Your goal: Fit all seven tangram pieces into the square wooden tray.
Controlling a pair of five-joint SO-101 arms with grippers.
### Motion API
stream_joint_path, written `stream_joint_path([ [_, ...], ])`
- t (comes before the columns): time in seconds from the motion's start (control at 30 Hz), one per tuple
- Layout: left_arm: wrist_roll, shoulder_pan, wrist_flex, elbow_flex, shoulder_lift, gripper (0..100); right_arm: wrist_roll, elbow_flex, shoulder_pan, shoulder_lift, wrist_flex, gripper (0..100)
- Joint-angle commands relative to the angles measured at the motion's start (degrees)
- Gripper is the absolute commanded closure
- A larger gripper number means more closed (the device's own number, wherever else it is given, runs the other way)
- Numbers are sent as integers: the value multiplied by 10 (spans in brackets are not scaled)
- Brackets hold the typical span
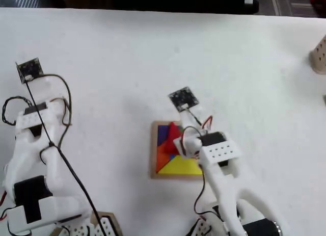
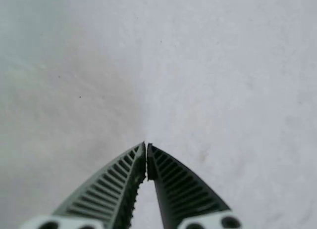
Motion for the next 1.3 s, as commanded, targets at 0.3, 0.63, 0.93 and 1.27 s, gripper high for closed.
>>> stream_joint_path([
  [0.3,-8,9,5,-28,-1,977,45,18,118,-71,99,981],
  [0.63,-8,9,5,-28,-1,977,12,47,113,-189,51,981],
  [0.93,-8,9,5,-27,-1,977,0,56,13,-89,-82,981],
  [1.27,-8,9,5,-27,0,977,4,26,42,-17,-36,981],
])
